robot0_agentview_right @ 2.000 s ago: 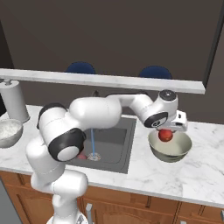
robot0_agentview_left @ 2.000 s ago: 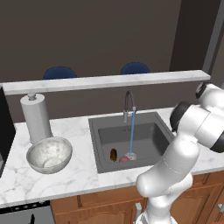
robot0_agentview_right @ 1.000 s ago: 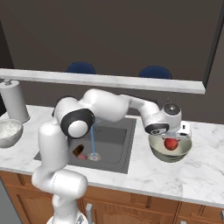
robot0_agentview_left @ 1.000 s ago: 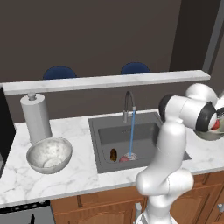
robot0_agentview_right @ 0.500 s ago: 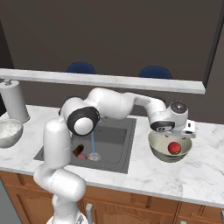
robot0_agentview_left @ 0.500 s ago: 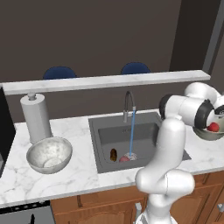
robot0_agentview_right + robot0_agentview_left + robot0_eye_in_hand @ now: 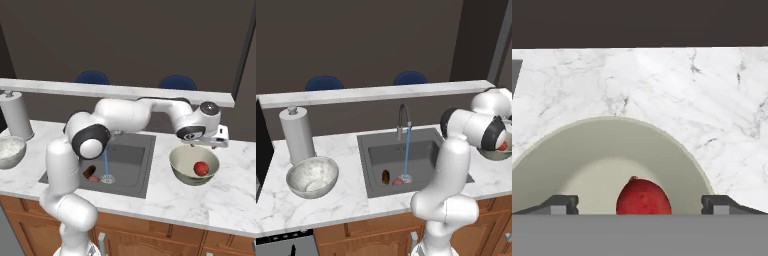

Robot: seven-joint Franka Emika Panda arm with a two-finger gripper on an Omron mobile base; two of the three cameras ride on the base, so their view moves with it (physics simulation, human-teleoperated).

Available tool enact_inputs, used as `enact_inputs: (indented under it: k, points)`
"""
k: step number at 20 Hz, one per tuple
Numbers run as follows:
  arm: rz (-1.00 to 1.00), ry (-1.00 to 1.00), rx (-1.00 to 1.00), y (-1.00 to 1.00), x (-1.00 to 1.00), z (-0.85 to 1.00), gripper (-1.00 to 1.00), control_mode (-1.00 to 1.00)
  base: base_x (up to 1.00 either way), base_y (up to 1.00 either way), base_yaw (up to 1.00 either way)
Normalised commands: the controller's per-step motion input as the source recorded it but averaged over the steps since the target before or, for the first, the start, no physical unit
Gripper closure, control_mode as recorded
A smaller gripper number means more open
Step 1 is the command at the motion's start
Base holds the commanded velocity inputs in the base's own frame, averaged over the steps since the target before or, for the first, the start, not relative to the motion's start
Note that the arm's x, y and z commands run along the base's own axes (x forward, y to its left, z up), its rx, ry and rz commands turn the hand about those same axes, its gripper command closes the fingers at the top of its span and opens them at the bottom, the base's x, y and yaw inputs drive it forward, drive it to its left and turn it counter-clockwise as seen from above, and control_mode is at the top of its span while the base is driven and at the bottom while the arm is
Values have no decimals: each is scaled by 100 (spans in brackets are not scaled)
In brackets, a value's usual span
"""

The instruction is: Pick the onions from the sink and place them in one bowl. Place the sweet potato in the other bowl. Then turn off the sink faucet.

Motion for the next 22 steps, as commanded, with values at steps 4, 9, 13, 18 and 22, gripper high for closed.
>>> enact_inputs:
  k: [4,9,13,18,22]
  points:
    - [0,4,-7,66,-33,25,-100,-100,0,0,0]
    - [0,3,-11,97,-35,2,-100,-100,0,0,0]
    - [0,0,-10,100,-37,3,-100,-100,0,0,0]
    - [0,0,-7,100,-32,8,-100,-100,0,0,0]
    - [0,0,-2,96,-34,15,-100,-100,0,0,0]
